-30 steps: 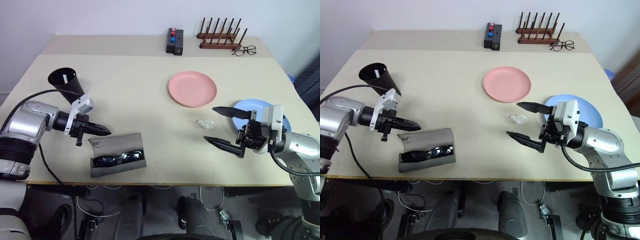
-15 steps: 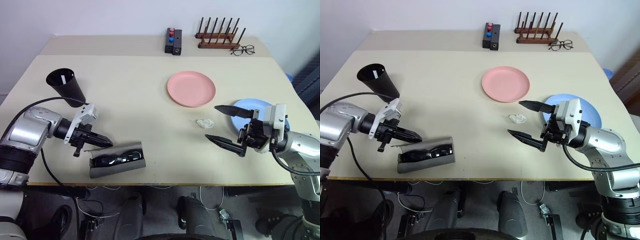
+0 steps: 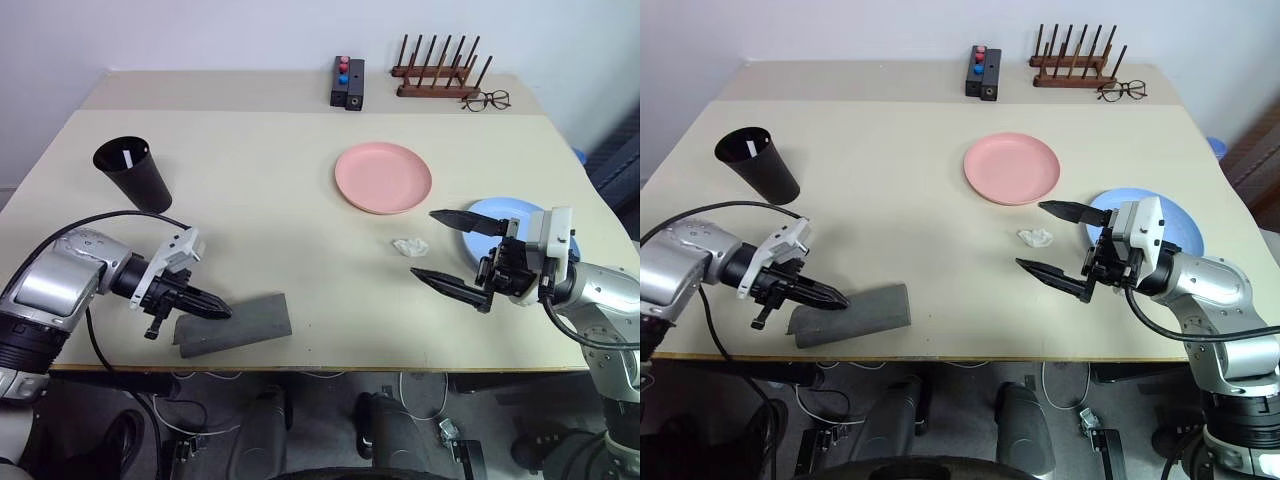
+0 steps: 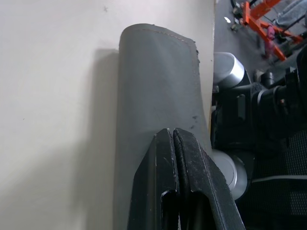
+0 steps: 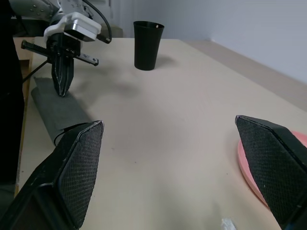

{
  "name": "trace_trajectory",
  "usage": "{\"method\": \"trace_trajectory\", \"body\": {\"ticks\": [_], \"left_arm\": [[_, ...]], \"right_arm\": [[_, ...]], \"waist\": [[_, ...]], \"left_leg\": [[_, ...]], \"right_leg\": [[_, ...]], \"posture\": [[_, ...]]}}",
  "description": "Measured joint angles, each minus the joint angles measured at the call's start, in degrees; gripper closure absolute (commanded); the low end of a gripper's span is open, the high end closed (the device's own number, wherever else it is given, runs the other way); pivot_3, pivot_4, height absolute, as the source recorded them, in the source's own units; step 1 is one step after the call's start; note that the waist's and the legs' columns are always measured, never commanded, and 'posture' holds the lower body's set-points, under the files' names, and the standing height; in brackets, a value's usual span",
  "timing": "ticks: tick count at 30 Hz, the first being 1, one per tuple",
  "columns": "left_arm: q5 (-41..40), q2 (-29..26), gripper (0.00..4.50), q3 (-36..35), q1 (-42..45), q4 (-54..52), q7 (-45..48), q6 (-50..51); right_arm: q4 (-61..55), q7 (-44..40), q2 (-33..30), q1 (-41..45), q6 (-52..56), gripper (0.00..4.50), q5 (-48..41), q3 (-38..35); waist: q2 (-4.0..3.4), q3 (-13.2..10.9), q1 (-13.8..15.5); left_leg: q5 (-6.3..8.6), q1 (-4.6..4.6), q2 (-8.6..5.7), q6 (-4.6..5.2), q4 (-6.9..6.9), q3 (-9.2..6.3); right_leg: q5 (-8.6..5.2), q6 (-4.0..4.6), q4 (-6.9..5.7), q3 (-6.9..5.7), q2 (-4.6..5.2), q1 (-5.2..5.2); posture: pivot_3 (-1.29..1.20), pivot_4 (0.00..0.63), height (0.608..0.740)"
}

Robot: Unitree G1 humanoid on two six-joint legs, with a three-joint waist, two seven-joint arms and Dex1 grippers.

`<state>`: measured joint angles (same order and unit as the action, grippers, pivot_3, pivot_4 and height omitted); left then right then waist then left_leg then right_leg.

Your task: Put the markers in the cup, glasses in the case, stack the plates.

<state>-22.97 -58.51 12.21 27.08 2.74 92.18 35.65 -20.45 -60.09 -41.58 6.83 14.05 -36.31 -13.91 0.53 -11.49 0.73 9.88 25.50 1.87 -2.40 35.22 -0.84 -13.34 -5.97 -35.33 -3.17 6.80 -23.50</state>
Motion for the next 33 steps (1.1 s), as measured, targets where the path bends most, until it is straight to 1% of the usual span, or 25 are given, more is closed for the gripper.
{"method": "trace_trajectory", "body": {"ticks": [7, 12, 17, 22, 23, 25, 29, 31, 32, 33], "left_arm": [[0.31, -1.03, 4.46, -0.54, -2.29, -2.66, -0.01, -2.68], [0.29, -0.35, 4.46, -0.96, -1.99, -2.29, -1.02, -2.38], [0.41, 0.87, 4.46, -1.03, 1.85, 2.27, -2.08, -1.90], [-0.32, 3.59, 4.46, -2.82, 11.21, 9.11, -3.80, 1.74], [-0.47, 4.30, 4.22, -3.59, 13.24, 10.83, -4.05, 2.16], [-0.84, 5.68, 3.61, -4.94, 15.95, 13.21, -4.90, 2.03], [-1.52, 11.52, 1.68, -9.45, 22.14, 19.89, -9.73, -0.22], [-1.80, 13.52, 0.53, -11.58, 23.39, 21.03, -11.77, -1.12], [-2.12, 14.20, 0.06, -12.11, 23.40, 21.06, -12.47, -1.21], [-2.40, 14.89, 0.06, -12.27, 23.38, 21.07, -12.80, -1.20]], "right_arm": [[0.01, 0.12, 0.00, 0.01, 0.00, 0.00, 0.04, -0.04], [0.06, 0.37, -0.01, 0.02, 0.02, 0.00, 0.05, -0.06], [0.60, 1.14, 0.00, 0.64, 0.03, 0.00, 0.25, -0.13], [2.76, 3.42, 0.05, 3.03, 0.15, 0.00, 1.80, -0.06], [3.21, 4.26, 0.07, 3.42, 0.62, 0.00, 2.09, -0.01], [4.25, 5.70, 0.20, 4.54, 1.60, 0.00, 2.47, 0.26], [5.98, 9.92, 1.42, 7.18, 3.18, 0.00, 4.81, 2.01], [7.02, 12.17, 2.64, 7.70, 3.71, 0.00, 6.37, 3.40], [7.63, 13.13, 3.00, 7.70, 3.90, 0.00, 7.12, 3.99], [8.33, 14.18, 3.50, 7.73, 3.87, 0.00, 8.34, 4.53]], "waist": [[-0.03, 0.02, -0.04], [-0.07, 0.04, -0.01], [-0.05, 0.03, 0.05], [-0.02, 0.01, 0.01], [-0.02, 0.01, 0.01], [-0.02, 0.01, 0.00], [0.01, 0.00, -0.01], [0.01, 0.00, -0.06], [0.01, 0.00, -0.12], [0.01, 0.00, -0.11]], "left_leg": [[0.01, -0.02, 0.00, -0.01, -0.04, 0.01], [0.01, -0.03, 0.00, -0.01, -0.04, 0.01], [0.00, 0.00, 0.00, 0.00, -0.02, 0.01], [-0.01, 0.00, -0.01, 0.01, 0.00, 0.01], [-0.01, 0.01, -0.01, 0.01, -0.01, 0.01], [-0.01, 0.01, -0.01, 0.02, -0.01, 0.01], [-0.02, -0.02, -0.02, 0.03, 0.06, 0.01], [-0.02, -0.02, -0.02, 0.04, 0.06, 0.02], [-0.02, -0.02, -0.02, 0.04, 0.05, 0.02], [-0.03, -0.01, -0.02, 0.04, 0.05, 0.02]], "right_leg": [[0.00, 0.00, 0.03, 0.01, 0.00, 0.00], [-0.01, 0.00, 0.04, 0.01, 0.00, 0.00], [0.00, 0.00, 0.04, 0.00, 0.00, 0.00], [0.00, -0.01, 0.02, -0.01, 0.00, 0.01], [0.00, -0.01, 0.01, -0.01, 0.00, 0.01], [0.01, -0.01, -0.01, -0.01, -0.01, 0.00], [0.02, -0.03, -0.14, 0.00, -0.03, 0.02], [0.02, -0.05, -0.14, 0.00, -0.02, 0.03], [0.02, -0.05, -0.14, 0.01, -0.03, 0.03], [0.08, -0.16, -0.15, 0.00, -0.03, 0.02]], "posture": [[0.00, 0.150, 0.740], [0.00, 0.150, 0.740], [0.00, 0.150, 0.740], [0.00, 0.150, 0.740], [0.00, 0.150, 0.740], [0.00, 0.150, 0.740], [0.00, 0.150, 0.740], [0.00, 0.150, 0.740], [0.00, 0.150, 0.740], [0.00, 0.150, 0.740]]}}
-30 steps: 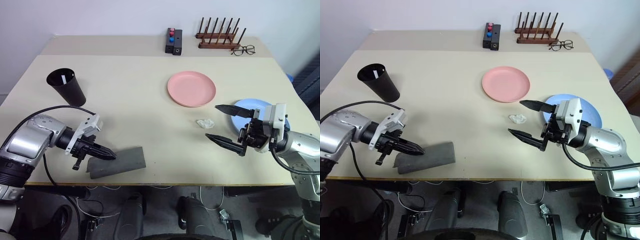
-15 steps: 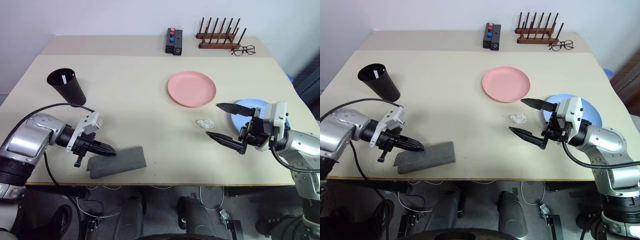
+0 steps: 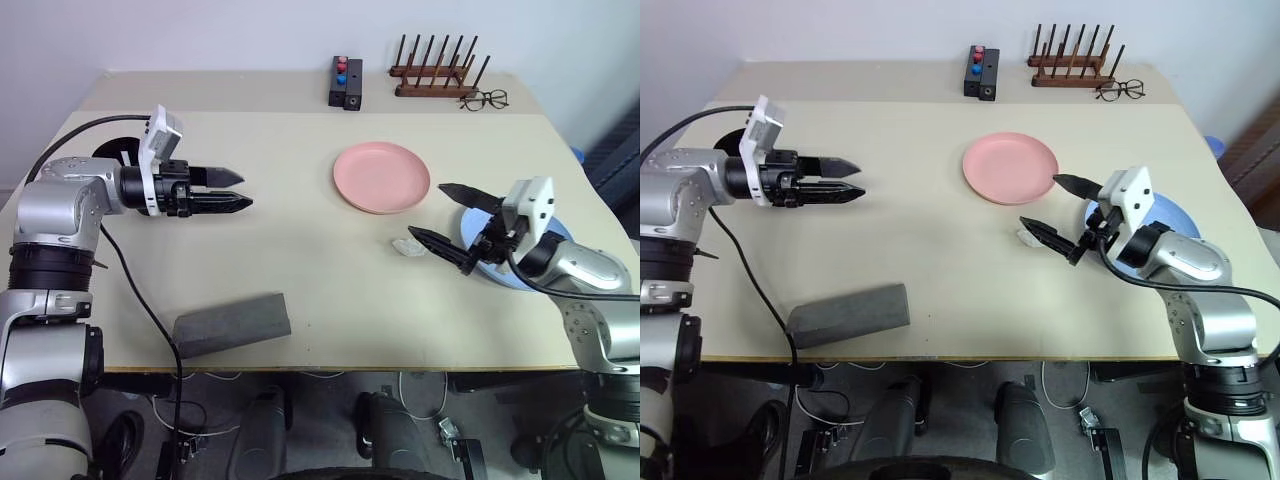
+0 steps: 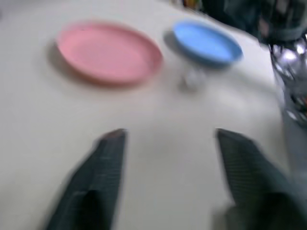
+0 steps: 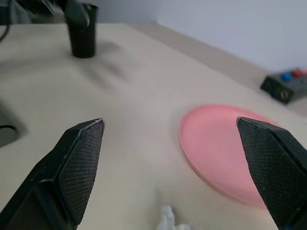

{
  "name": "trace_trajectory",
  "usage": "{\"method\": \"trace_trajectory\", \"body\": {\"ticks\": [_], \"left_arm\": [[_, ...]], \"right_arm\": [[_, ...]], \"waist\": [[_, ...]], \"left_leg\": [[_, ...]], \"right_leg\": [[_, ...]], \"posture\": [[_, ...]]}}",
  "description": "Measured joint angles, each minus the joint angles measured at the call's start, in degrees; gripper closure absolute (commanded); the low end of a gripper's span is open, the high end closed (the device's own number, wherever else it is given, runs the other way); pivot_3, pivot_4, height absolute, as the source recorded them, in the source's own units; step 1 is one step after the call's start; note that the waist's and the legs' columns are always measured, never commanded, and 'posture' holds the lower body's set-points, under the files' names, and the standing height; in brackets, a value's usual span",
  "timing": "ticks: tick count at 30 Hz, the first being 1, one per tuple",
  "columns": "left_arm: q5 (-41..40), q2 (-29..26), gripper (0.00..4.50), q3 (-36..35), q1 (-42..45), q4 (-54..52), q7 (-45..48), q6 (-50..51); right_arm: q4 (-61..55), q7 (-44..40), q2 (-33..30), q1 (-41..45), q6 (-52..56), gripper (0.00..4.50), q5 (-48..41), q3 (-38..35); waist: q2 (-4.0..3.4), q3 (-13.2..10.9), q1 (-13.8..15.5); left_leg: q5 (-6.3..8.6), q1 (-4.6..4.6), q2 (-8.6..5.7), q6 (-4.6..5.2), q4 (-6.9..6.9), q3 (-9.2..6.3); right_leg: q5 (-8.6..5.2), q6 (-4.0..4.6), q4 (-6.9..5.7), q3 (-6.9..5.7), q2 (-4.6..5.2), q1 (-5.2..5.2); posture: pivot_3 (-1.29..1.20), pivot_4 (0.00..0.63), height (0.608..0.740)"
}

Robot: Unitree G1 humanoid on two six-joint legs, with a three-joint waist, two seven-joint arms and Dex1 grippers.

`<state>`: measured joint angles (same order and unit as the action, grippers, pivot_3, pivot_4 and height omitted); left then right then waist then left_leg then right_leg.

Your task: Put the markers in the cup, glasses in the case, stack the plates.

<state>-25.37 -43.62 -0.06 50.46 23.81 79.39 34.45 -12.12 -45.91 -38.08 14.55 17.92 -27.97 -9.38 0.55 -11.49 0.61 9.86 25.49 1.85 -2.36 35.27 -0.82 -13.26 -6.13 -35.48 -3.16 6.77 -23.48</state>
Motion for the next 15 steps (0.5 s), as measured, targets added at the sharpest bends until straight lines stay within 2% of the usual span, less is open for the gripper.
{"method": "trace_trajectory", "body": {"ticks": [4, 11, 15], "left_arm": [[-0.52, 2.31, 0.06, -0.96, -0.09, -0.52, -1.34, -0.12], [-2.60, 6.82, 0.06, -3.30, -0.07, -3.74, -5.62, -1.39], [-3.99, 7.95, 0.06, -3.78, -1.09, -7.56, -6.01, -2.47]], "right_arm": [[2.45, 3.46, 1.03, 0.84, 0.51, 0.00, 4.29, 2.08], [4.53, 7.11, 1.79, 4.04, 2.96, 0.00, 6.49, 2.37], [9.11, 9.38, -0.38, 6.13, 4.00, 0.00, 9.56, 1.94]], "waist": [[0.00, 0.00, 0.01], [0.00, 0.00, 0.03], [0.00, 0.00, 0.06]], "left_leg": [[0.00, -0.01, 0.00, 0.00, 0.04, 0.00], [-0.01, -0.01, -0.01, 0.00, 0.05, -0.01], [-0.01, -0.01, -0.01, 0.00, 0.05, 0.00]], "right_leg": [[0.00, 0.00, -0.06, 0.00, 0.00, -0.01], [0.03, -0.04, -0.06, 0.00, 0.00, 0.01], [0.02, -0.03, -0.06, 0.00, 0.00, 0.02]], "posture": [[0.00, 0.150, 0.740], [0.00, 0.150, 0.740], [0.00, 0.150, 0.740]]}}
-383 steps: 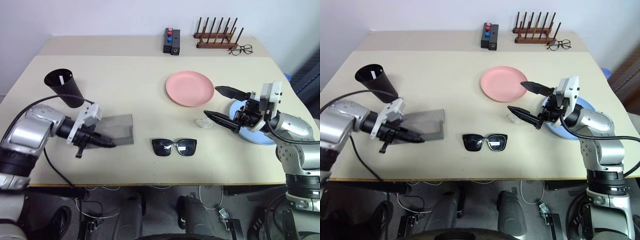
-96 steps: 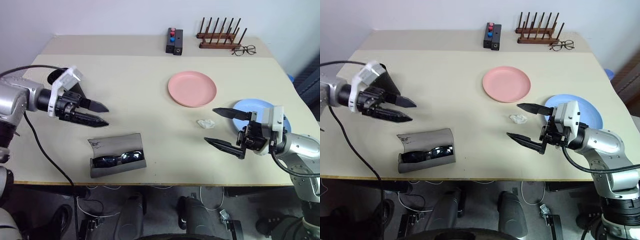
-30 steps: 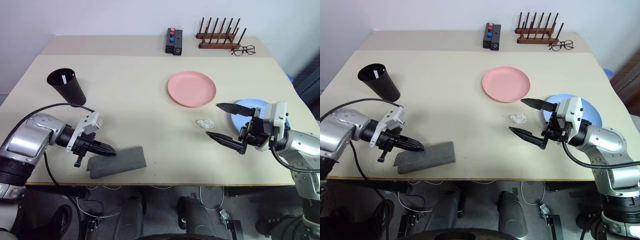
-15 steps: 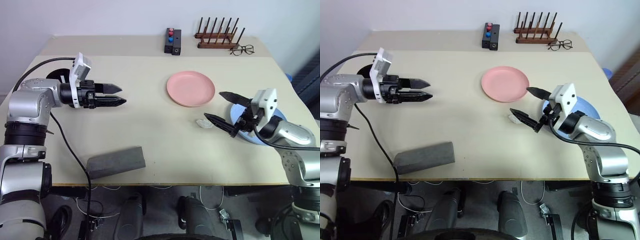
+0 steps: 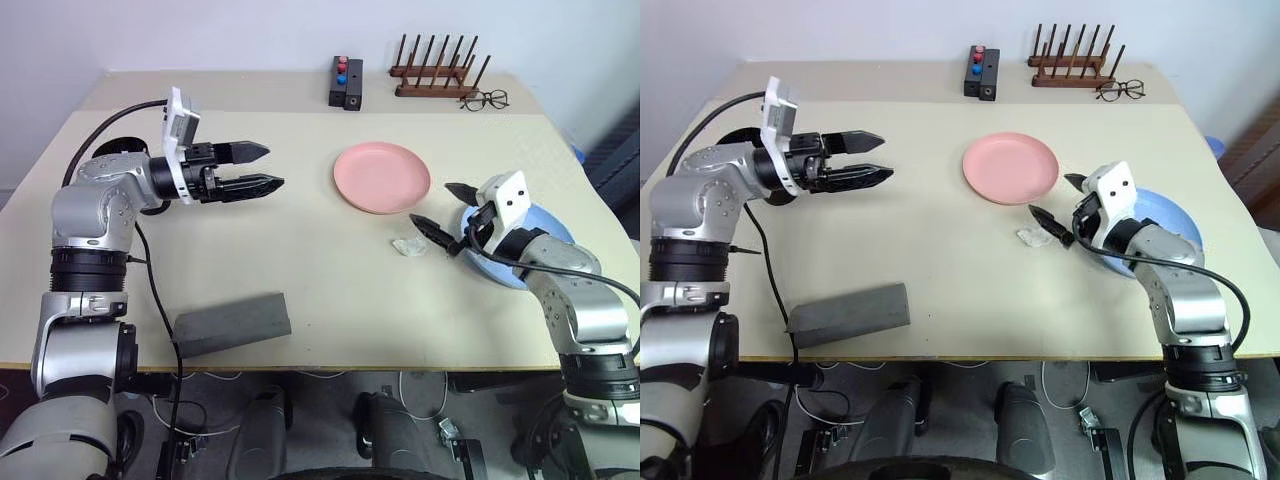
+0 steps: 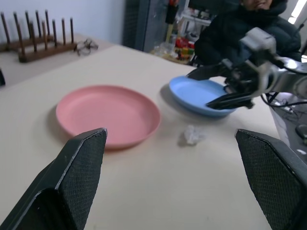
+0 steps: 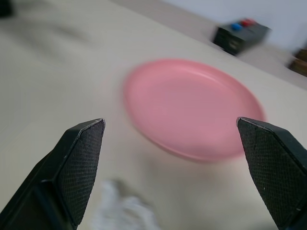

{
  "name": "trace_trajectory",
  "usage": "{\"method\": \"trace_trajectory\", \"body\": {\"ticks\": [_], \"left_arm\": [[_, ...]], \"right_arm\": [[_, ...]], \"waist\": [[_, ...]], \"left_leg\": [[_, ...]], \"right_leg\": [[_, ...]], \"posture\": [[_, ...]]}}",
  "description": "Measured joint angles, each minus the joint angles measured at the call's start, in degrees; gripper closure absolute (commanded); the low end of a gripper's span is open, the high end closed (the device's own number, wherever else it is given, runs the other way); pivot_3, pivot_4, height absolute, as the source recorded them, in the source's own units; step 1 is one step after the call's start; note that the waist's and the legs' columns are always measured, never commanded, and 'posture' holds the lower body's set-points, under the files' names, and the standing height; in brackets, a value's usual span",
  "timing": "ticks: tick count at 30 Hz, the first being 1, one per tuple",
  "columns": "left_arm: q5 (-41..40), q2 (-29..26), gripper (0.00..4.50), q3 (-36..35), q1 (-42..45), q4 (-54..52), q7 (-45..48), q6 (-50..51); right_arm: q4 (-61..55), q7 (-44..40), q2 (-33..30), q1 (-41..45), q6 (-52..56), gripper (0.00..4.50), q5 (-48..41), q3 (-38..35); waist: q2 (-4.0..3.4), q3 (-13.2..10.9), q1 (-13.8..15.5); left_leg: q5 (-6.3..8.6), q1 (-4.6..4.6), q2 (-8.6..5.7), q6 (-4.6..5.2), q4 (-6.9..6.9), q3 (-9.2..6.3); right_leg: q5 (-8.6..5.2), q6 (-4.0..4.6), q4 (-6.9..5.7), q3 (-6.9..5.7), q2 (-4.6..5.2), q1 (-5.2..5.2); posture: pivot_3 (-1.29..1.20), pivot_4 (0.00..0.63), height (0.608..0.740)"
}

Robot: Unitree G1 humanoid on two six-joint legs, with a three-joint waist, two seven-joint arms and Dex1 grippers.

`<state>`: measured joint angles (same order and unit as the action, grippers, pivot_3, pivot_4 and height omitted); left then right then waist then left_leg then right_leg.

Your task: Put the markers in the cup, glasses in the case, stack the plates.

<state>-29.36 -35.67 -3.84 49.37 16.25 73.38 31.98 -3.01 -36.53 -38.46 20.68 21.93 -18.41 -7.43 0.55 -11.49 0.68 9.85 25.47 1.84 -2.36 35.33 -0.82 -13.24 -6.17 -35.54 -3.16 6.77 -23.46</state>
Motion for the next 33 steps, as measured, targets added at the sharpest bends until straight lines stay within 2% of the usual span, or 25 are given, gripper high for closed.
{"method": "trace_trajectory", "body": {"ticks": [3, 6, 9, 14, 17, 24, 29, 33], "left_arm": [[-1.40, -0.01, 0.06, -0.56, -3.12, -3.02, 1.42, -1.45], [-2.05, 0.20, 0.06, -1.49, -5.91, -4.13, 2.46, -4.06], [-2.15, 1.36, 0.06, -1.45, -6.40, -4.41, 2.59, -5.86], [-2.28, 3.05, 0.06, -1.22, -7.04, -4.35, 3.02, -8.01], [-1.93, 3.60, 0.00, -0.40, -7.04, -3.82, 3.35, -9.29], [-2.14, 3.08, 0.00, 0.18, -8.47, -4.58, 4.44, -9.84], [-2.06, -0.27, 0.00, 0.73, -10.84, -5.31, 5.19, -7.18], [-1.71, 0.19, 0.00, 0.62, -11.41, -5.33, 3.68, -7.87]], "right_arm": [[-0.73, -0.98, -6.55, -3.74, 4.65, 0.00, 1.10, -0.95], [-6.21, -3.35, -11.95, -12.75, 9.79, 0.00, 1.24, -3.05], [-10.32, -4.48, -13.65, -17.35, 14.09, 0.00, 0.43, -4.65], [-12.79, -4.91, -14.57, -19.50, 18.75, 0.00, -0.32, -6.39], [-10.69, -4.79, -14.57, -19.21, 20.00, 0.82, 0.28, -5.36], [-5.78, -3.82, -14.56, -16.24, 19.82, 4.34, 3.23, -2.32], [-4.02, -3.66, -14.58, -12.07, 18.65, 4.43, 4.44, -2.13], [-0.63, -2.80, -13.95, -5.30, 14.02, 4.43, 6.24, -1.02]], "waist": [[0.01, 0.01, 0.22], [0.02, 0.01, 0.13], [0.00, 0.02, -0.20], [0.01, 0.02, -0.15], [0.01, 0.02, 0.01], [0.01, 0.02, -0.17], [0.05, 0.04, -0.05], [0.04, 0.03, -0.01]], "left_leg": [[0.00, 0.02, -0.01, 0.00, -0.07, 0.00], [0.00, 0.00, -0.01, 0.01, -0.09, 0.00], [0.00, -0.06, 0.01, 0.01, 0.06, 0.02], [0.01, -0.08, 0.05, -0.01, 0.29, 0.02], [0.01, -0.01, 0.04, -0.01, 0.30, 0.02], [0.01, -0.01, 0.04, 0.00, 0.27, 0.02], [0.01, 0.01, 0.04, 0.00, 0.29, 0.01], [0.02, 0.04, 0.03, -0.01, 0.31, 0.02]], "right_leg": [[-0.03, -0.04, 0.04, 0.00, 0.00, 0.01], [-0.03, -0.06, 0.03, 0.00, 0.00, 0.00], [-0.07, 0.15, -0.02, 0.02, 0.00, 0.03], [-0.08, 0.08, 0.02, 0.01, 0.00, 0.15], [0.02, 0.23, 0.10, 0.01, 0.01, 0.15], [0.03, 0.22, 0.09, 0.01, 0.00, 0.12], [0.02, 0.21, 0.10, 0.01, 0.00, 0.12], [0.03, 0.20, 0.13, 0.01, 0.01, 0.11]], "posture": [[0.00, 0.150, 0.740], [0.00, 0.150, 0.740], [0.00, 0.150, 0.740], [0.00, 0.150, 0.740], [0.00, 0.150, 0.740], [0.00, 0.150, 0.740], [0.00, 0.150, 0.740], [0.00, 0.150, 0.740]]}}
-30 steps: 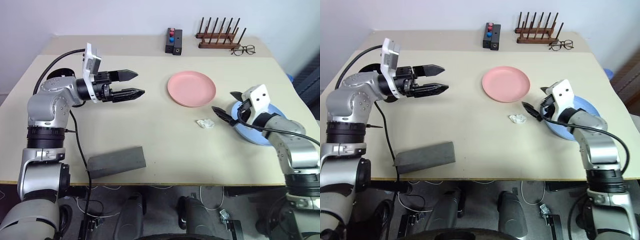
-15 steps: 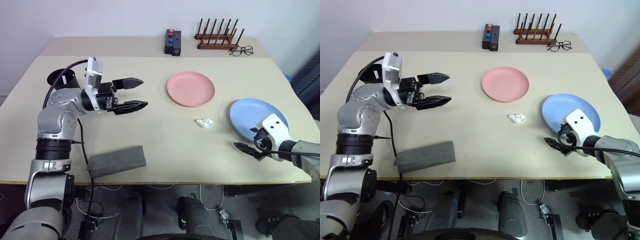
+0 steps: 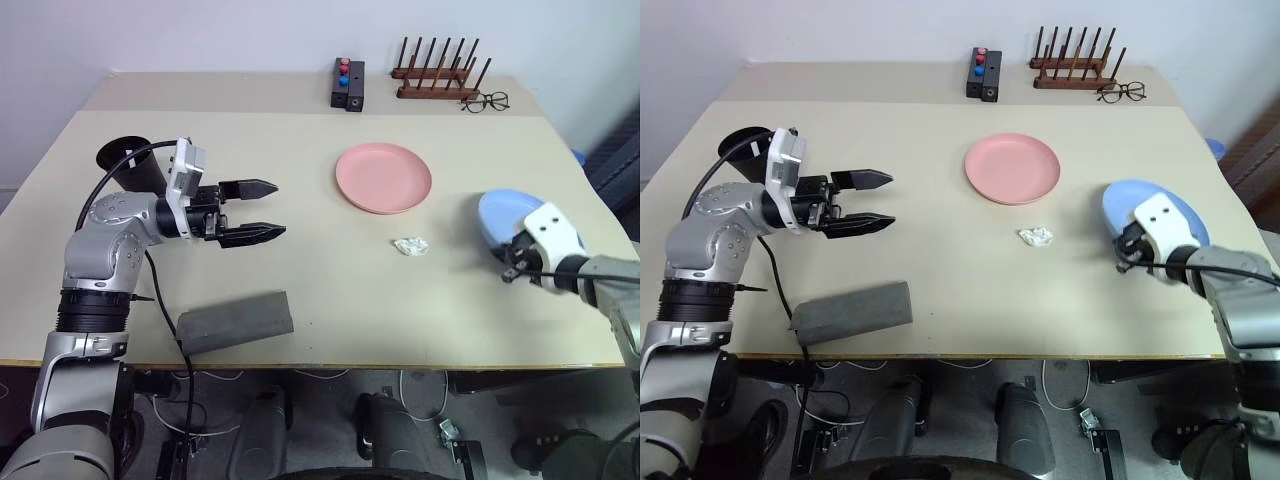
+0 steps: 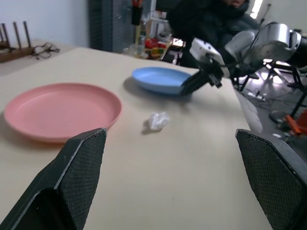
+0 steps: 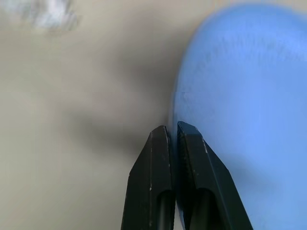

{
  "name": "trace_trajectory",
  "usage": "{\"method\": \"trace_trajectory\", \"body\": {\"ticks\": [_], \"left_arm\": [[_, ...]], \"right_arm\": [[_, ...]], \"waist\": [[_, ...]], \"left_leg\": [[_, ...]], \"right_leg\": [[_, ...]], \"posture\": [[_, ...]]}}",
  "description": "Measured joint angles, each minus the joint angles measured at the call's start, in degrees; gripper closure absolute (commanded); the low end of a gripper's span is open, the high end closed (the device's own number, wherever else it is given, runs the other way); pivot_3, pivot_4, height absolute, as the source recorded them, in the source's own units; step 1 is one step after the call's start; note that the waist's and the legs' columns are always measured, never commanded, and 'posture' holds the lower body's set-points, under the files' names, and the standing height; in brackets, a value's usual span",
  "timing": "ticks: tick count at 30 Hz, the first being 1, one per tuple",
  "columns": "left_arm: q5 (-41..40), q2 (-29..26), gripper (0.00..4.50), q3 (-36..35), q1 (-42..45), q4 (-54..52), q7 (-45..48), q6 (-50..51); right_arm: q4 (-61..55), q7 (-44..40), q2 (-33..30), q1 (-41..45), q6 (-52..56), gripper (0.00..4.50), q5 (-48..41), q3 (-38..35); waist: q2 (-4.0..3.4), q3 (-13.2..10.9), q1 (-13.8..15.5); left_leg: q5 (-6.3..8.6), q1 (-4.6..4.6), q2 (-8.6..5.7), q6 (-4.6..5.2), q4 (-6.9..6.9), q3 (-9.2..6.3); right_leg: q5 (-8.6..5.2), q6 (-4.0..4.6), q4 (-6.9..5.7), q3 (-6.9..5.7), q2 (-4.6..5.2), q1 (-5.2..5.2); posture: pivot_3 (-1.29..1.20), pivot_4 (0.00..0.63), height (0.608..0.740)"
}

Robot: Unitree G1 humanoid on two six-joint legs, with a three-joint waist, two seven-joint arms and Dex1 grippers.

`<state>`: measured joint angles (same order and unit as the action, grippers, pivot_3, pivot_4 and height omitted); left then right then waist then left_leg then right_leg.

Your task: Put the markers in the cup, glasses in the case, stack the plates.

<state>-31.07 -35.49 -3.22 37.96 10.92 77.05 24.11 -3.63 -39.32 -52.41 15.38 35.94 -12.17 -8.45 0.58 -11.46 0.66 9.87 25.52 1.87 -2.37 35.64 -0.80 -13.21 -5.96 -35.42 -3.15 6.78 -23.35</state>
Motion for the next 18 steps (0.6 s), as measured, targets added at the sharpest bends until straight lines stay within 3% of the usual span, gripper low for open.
{"method": "trace_trajectory", "body": {"ticks": [7, 12, 18], "left_arm": [[-0.18, 0.81, 0.00, -0.93, 0.00, 0.11, -2.52, -0.98], [-0.40, 0.28, 0.00, -2.34, 0.01, 0.11, -3.94, -0.93], [-1.34, -0.69, 0.00, -4.32, -2.43, -2.71, -5.77, -0.44]], "right_arm": [[7.27, 2.49, 10.51, 13.94, -8.37, 4.43, 3.47, 6.92], [19.29, 3.29, 17.31, 23.81, -20.38, 4.43, 10.00, 14.64], [29.90, 3.37, 23.34, 29.73, -29.63, 4.43, 14.44, 18.75]], "waist": [[0.00, -0.02, -0.86], [-0.01, -0.03, -1.44], [-0.01, -0.03, -1.63]], "left_leg": [[-0.02, -0.01, 0.00, 0.01, -0.18, 0.00], [-0.02, -0.01, -0.01, 0.01, -0.22, 0.01], [-0.03, -0.05, -0.01, 0.00, -0.36, 0.01]], "right_leg": [[0.02, -0.03, -0.06, 0.01, -0.03, -0.11], [0.06, -0.14, -0.05, 0.01, -0.04, -0.11], [0.09, -0.26, -0.05, 0.01, -0.04, -0.13]], "posture": [[0.00, 0.150, 0.740], [0.00, 0.150, 0.740], [0.00, 0.150, 0.740]]}}
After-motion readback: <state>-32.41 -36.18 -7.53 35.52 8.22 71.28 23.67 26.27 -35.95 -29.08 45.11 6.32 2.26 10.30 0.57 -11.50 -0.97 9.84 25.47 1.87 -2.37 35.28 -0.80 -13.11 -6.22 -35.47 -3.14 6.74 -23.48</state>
